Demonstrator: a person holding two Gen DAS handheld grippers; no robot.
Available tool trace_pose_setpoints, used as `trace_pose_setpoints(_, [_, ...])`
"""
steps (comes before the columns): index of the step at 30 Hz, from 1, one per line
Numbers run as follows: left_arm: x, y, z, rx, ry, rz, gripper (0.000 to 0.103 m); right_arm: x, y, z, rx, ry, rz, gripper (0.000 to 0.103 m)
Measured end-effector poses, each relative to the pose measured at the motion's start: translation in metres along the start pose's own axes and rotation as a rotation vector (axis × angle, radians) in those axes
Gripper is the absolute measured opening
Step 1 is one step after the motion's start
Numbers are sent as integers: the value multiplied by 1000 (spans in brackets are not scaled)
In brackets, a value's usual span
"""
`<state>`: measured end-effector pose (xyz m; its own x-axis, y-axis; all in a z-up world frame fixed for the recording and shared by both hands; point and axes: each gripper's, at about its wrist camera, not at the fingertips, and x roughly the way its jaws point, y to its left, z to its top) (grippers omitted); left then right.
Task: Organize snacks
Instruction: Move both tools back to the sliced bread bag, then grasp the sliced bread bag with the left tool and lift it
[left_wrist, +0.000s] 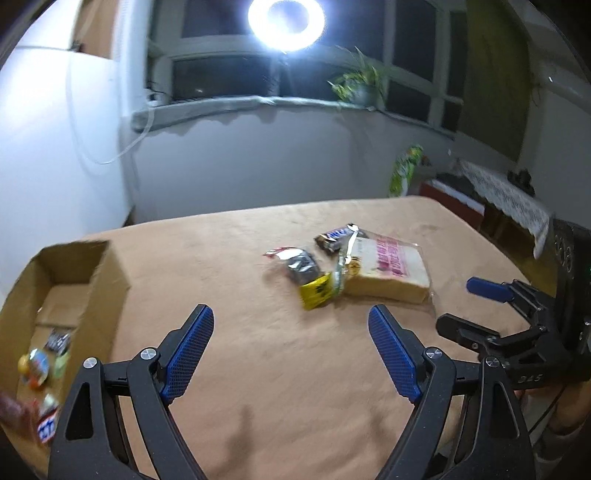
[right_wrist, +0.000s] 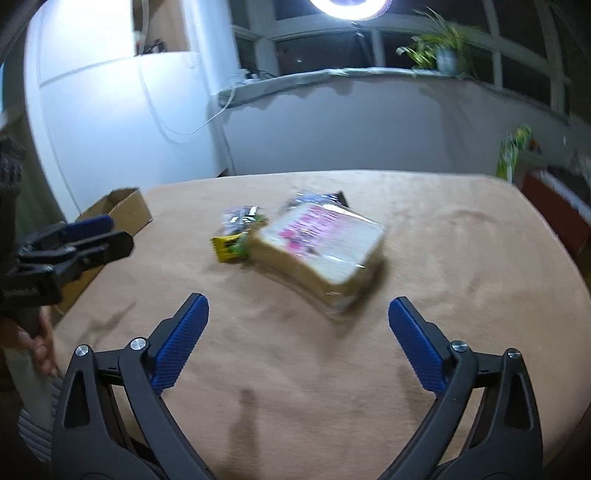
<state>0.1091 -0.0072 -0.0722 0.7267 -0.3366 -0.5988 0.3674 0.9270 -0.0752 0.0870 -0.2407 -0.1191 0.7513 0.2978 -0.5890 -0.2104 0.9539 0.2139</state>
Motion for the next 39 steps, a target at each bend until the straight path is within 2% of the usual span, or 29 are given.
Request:
trace_pose_setpoints(2, [12,-4,6,3,11,-27,86,4,-6,-1,3,22,-12,103])
trace_pose_setpoints(8, [46,-6,18,-84,47,-86,86,8,-23,-3,33,32,-35,103])
trace_pose_setpoints(15, [72,-33,22,58,71,-154,86,13,-47,-2,95,44,-2,103])
trace_pose_setpoints(18, [76,-40,26,83,57,-223,86,15,-57,-2,114,49,-4,103])
trace_pose_setpoints(23, [92,-45,47,109,38,-286,86,22,-57,0,96,63,-5,103])
trace_pose_setpoints(26, [109,-49,57,121,68,-342,86,31,-49,5,48,81,-15,103])
trace_pose_setpoints(28, [121,-52,57,128,121,-405,86,35,-45,9,21,86,-6,103])
trace_pose_setpoints(30, [134,-54,57,132,182,-428,86,40,-40,12,1,93,18,103])
trace_pose_setpoints(32, [144,-54,55,127,223,-417,87,47,-35,16,-21,111,32,95])
trace_pose_setpoints(33, [146,-53,56,120,232,-422,87,52,-33,17,-31,128,28,86])
trace_pose_setpoints(35, [151,-48,55,91,264,-453,87,57,-31,17,-39,144,25,77])
trace_pose_setpoints(36, [154,-47,54,77,286,-463,87,59,-30,18,-45,146,29,67])
trace_pose_setpoints(37, [156,-46,52,74,304,-466,87,59,-29,18,-51,145,32,63])
trace_pose_setpoints(39, [154,-48,51,84,304,-476,87,59,-27,18,-60,146,41,54])
